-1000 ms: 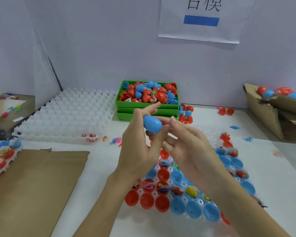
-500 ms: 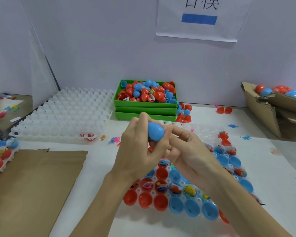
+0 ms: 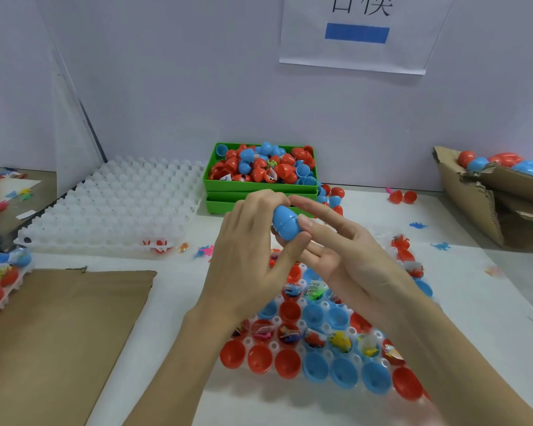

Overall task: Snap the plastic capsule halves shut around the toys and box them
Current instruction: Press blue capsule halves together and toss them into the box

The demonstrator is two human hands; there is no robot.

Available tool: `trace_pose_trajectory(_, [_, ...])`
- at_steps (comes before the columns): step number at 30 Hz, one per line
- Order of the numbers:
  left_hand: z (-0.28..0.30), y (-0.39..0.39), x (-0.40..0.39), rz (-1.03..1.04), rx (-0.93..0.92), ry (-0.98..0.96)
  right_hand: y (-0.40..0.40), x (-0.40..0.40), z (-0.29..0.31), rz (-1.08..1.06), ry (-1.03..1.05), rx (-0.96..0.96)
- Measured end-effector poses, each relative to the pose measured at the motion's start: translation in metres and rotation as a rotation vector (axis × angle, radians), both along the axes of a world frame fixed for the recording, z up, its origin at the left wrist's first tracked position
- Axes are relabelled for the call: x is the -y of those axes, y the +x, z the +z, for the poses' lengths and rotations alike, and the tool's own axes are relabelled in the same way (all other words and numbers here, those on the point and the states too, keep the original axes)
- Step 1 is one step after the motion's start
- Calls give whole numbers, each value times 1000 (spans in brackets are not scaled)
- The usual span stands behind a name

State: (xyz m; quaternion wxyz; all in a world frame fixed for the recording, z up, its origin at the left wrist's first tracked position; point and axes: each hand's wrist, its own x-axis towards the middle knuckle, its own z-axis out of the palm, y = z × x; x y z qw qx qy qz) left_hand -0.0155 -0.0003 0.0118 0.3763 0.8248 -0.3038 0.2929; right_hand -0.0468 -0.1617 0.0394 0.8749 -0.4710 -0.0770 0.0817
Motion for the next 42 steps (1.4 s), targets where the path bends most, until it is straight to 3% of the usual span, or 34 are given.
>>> trace_pose_trajectory(2, [-2,1,0,-14,-21,0,0,1,0,-69,-32,-1])
trace_pose_trajectory(5, [0,0,2,-126,-114,-180,-1,1,0,-245,-163,15])
trace_pose_trajectory(10, [6,3,1,-140,37,-250,-4,3,-2,-479,-418,155])
trace_pose_trajectory(15, [8,-5,7,-122,-7,-364,-11,-13,-10,-639,-423,378])
trace_pose_trajectory(19, [10,-8,6,-52,38,-381,-14,-20,-13,-657,-436,476])
trace_pose_trajectory(33, [8,-8,5,-44,106,-354,-16,-22,-13,-760,-525,523])
trace_pose_trajectory(42, [6,-12,10,16,148,-388,-21,-28,-11,-686,-385,474])
